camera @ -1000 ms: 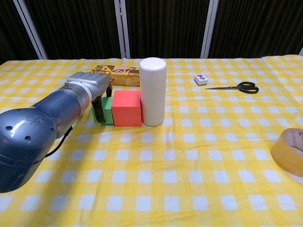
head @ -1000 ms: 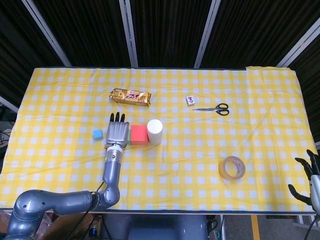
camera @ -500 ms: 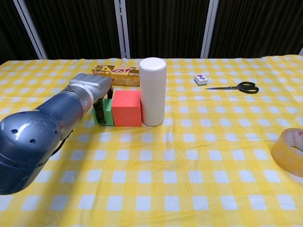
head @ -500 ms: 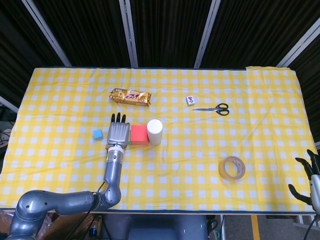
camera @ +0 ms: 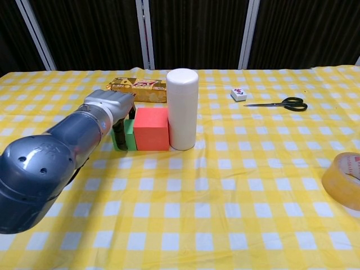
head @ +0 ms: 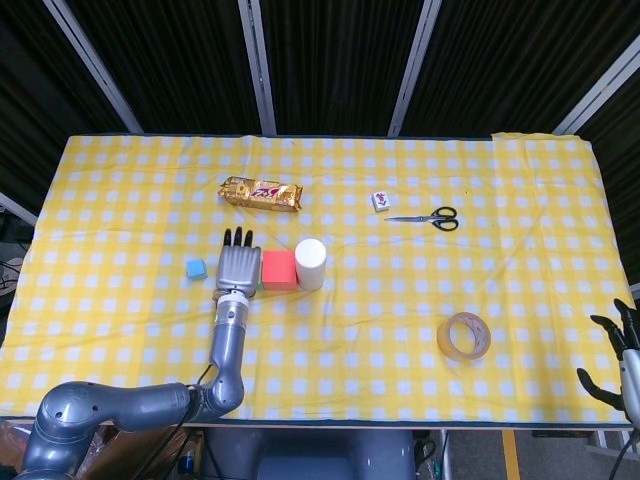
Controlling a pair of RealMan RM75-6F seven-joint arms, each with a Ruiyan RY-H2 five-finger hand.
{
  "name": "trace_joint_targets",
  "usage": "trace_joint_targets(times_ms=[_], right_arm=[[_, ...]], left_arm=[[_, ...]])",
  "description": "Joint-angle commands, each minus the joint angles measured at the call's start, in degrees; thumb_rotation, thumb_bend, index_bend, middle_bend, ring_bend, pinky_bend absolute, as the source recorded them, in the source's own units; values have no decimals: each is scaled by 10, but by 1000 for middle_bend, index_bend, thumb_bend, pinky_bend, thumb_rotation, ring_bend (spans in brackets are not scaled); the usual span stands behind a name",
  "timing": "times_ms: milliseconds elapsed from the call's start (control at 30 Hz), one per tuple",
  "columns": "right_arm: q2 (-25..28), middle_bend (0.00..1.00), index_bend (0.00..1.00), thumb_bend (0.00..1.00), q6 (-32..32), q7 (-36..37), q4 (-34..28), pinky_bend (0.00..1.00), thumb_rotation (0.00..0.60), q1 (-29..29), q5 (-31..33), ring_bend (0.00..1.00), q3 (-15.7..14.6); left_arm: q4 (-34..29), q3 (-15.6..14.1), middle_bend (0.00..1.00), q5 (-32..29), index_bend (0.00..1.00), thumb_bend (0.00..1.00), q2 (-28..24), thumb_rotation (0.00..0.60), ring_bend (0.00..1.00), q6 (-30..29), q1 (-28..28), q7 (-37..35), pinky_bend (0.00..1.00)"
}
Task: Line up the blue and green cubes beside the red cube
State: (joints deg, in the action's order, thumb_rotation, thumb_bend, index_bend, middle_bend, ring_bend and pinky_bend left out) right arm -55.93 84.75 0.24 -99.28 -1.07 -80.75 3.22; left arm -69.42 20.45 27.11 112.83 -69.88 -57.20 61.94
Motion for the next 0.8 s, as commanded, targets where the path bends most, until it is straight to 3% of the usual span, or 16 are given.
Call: trace_joint_targets(times_ms=[33, 167, 433, 800], right_arm=[[0, 0, 211, 317, -1, 0, 0, 0, 600, 0, 1, 0, 0], [0, 0, 211, 317, 0, -1, 0, 0, 600, 0, 1, 0, 0], [0, 0, 212, 317, -2, -1, -1, 0, 600, 1, 2, 0, 0], [2, 0, 212, 317, -4, 2, -2, 0, 600, 1, 3, 0, 0]], left_arm=[[1, 0, 64, 1, 475, 427, 0, 600, 0, 1, 0, 0, 0], [3, -3, 38, 3, 459, 427, 0, 600, 0, -2, 0, 6, 0], [6, -4, 2, 2, 332, 428, 2, 600, 0, -3, 1, 17, 0], [-1, -3, 0, 5, 319, 429, 3, 600, 0, -8, -1, 28, 0]])
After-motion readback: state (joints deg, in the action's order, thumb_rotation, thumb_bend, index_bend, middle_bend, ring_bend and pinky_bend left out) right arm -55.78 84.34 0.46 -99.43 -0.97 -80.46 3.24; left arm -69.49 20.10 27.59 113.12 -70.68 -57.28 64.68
